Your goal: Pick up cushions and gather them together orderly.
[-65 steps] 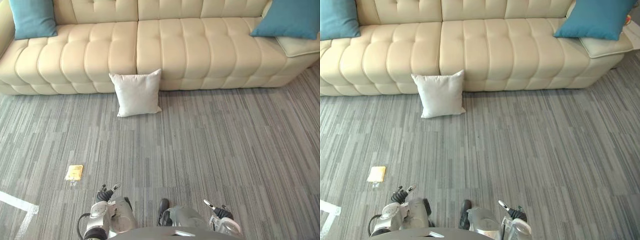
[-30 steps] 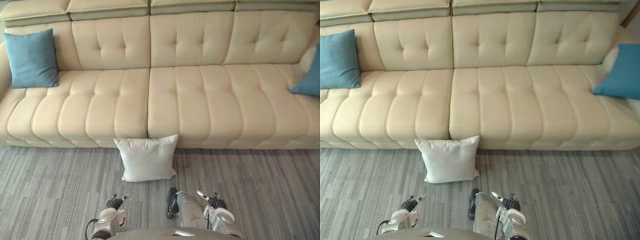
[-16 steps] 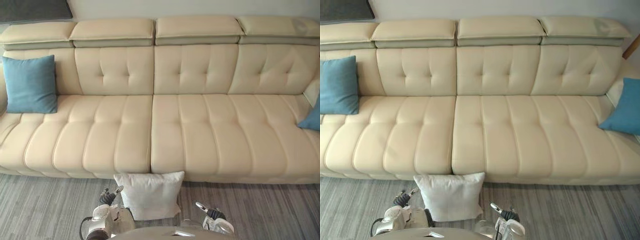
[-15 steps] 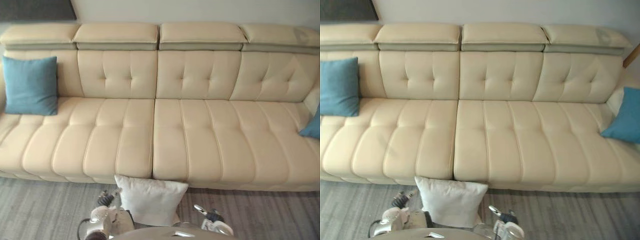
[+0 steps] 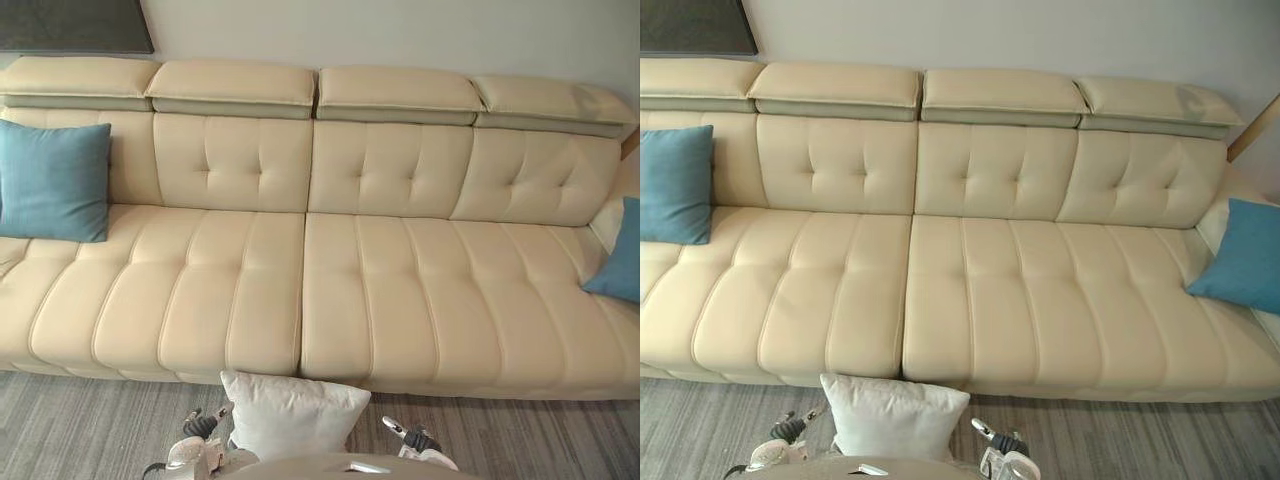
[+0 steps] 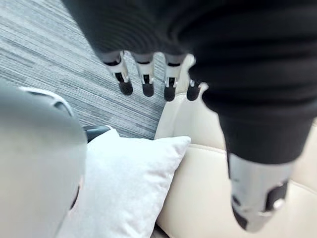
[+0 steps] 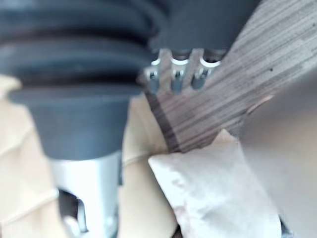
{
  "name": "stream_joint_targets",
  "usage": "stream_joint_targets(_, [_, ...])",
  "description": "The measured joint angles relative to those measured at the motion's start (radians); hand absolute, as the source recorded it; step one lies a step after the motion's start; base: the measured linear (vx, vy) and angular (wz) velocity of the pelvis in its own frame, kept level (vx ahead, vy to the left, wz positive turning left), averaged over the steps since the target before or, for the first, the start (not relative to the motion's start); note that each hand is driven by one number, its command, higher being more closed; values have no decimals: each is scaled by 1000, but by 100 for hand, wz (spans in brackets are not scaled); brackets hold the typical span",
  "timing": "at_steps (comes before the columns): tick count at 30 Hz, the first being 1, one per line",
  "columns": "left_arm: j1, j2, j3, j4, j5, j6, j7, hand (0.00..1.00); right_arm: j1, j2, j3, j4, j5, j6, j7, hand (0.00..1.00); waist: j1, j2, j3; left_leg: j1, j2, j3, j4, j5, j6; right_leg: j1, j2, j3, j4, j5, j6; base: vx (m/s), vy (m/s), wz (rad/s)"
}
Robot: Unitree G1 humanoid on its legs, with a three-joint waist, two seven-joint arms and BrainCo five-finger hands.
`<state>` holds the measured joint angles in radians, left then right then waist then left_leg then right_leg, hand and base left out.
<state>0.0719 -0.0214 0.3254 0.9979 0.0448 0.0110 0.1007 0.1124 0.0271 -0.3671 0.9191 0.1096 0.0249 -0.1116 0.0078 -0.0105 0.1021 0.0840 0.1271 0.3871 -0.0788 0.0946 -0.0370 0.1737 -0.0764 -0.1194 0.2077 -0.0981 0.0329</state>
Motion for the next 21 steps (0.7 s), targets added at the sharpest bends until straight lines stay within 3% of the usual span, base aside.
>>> stream_joint_targets(5, [0,0,-14,4,0,0,0,0,0,-5,7,0,0,-2,0,0,2,18,8,-13,-9,1,-7,10,-4,2,-5,-1,-28,-13,2,-130,-14,-4])
stream_joint_targets(8, [-10,17,-14,-5,0,-1,1,0,-2,-5,46,1,0,-1,-1,0,9,-17,11,-69,-45,-7,0,25,4,-36,-42,-5,-33,-88,18,-170,-24,14])
stream_joint_targets(9, [-27,22,-15,-2,1,3,2,0,-24,-1,50,1,0,1,0,0,8,-33,14,-128,-51,-16,37,32,7,-75,-60,-27,-29,-120,44,-230,-7,29])
stream_joint_targets(10, [-38,24,-15,-8,2,4,-1,0,-29,-7,46,2,0,0,-3,0,-2,-45,30,-174,-47,-22,114,-1,2,-102,-78,-48,-19,-114,36,-215,12,32])
stream_joint_targets(11, [-47,30,0,-14,-2,4,0,0,-26,-8,39,3,0,0,-4,0,-6,-49,37,-237,-24,-29,326,-92,32,-114,-94,-59,-5,-101,48,-229,34,10])
stream_joint_targets(12, [-44,21,3,-21,0,4,3,0,-22,-7,32,-6,6,-1,-5,0,-5,-41,35,-265,11,-32,594,-202,21,-114,-95,-52,-4,-92,52,-160,30,-8])
stream_joint_targets(13, [-28,11,2,-23,0,3,2,0,-11,-10,31,-18,6,-3,-5,0,-11,-23,24,-227,44,-42,690,-281,-27,-107,-85,-47,-13,-83,55,-153,123,-10])
stream_joint_targets(14, [-19,1,4,-18,2,3,1,0,-3,-11,30,-38,5,-6,-5,0,-26,2,21,-170,78,-74,687,-368,-72,-110,-63,-50,-5,-74,60,-78,168,-2])
stream_joint_targets(15, [-25,-2,0,-14,2,4,1,0,-4,-11,29,-38,4,-8,-4,0,-28,8,18,-158,83,-91,653,-395,-81,-125,-57,-49,7,-72,63,-98,234,7])
stream_joint_targets(16, [-37,-9,-17,-13,1,4,-1,0,-17,-5,18,-36,2,-6,-2,0,-31,10,11,-150,63,-81,573,-421,-61,-165,-55,-54,33,-58,64,-79,157,7])
stream_joint_targets(18, [-47,19,-41,-16,1,4,1,0,-18,18,14,-31,2,1,-2,0,-35,-33,13,-145,18,-76,496,-398,-25,-199,-74,-52,28,-15,65,-108,132,0])
stream_joint_targets(21, [-48,24,-69,-16,1,4,1,0,-19,14,35,-33,-1,1,-2,0,-31,-35,13,-120,-2,-55,484,-391,-13,-198,-87,-28,24,26,61,-123,131,-19])
